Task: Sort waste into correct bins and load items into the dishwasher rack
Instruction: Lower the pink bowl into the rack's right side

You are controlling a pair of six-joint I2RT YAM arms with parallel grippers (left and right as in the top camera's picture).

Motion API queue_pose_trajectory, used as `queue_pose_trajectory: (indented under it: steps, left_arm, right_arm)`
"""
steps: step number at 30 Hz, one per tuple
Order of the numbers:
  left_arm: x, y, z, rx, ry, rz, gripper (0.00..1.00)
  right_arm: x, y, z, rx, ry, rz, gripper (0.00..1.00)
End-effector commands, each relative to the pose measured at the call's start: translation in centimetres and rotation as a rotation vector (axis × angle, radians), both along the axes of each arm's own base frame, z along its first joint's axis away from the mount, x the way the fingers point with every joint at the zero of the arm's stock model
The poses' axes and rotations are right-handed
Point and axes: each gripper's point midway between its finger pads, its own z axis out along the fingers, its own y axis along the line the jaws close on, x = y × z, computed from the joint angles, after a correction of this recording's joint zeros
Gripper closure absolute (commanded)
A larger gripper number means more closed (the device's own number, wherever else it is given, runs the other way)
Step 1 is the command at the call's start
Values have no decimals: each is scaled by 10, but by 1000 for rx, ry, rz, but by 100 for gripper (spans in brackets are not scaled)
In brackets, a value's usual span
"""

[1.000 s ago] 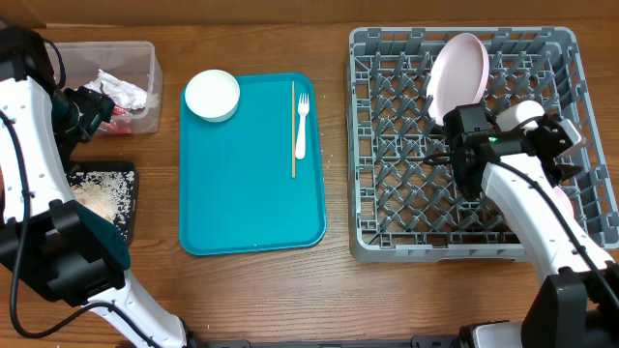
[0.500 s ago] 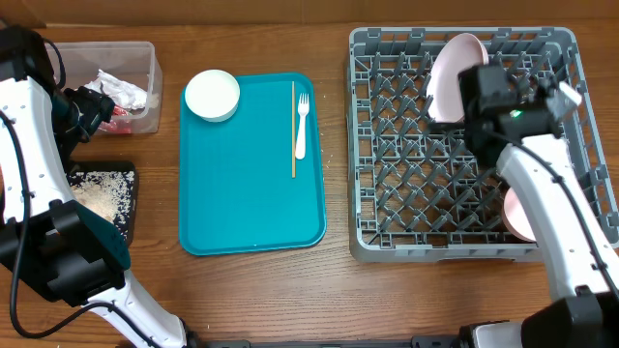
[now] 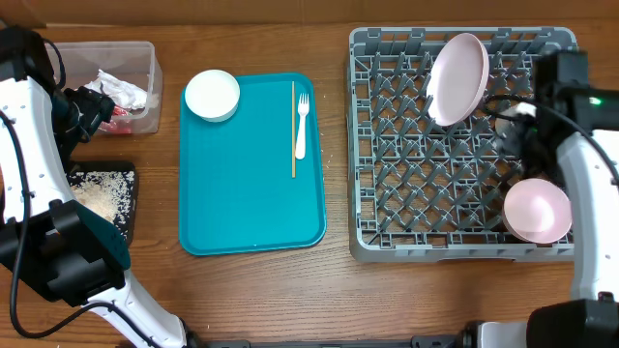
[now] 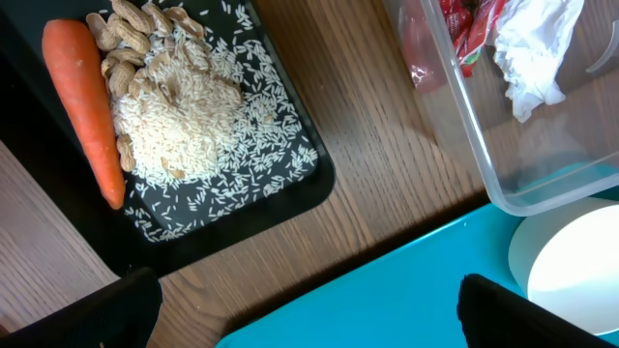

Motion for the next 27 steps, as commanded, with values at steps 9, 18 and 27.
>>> queue_pose_trajectory:
  steps: [9, 18, 27]
  left_arm:
    - [1, -1, -2, 7, 7, 4, 0]
    - [1, -1, -2, 7, 7, 4, 0]
    - [1, -1, -2, 7, 7, 4, 0]
  right_arm:
    - [-6, 13, -35, 157, 31, 10, 20]
    - [-16, 15, -79, 169, 79, 2, 25]
    - [-15, 14, -81, 166, 70, 2, 53]
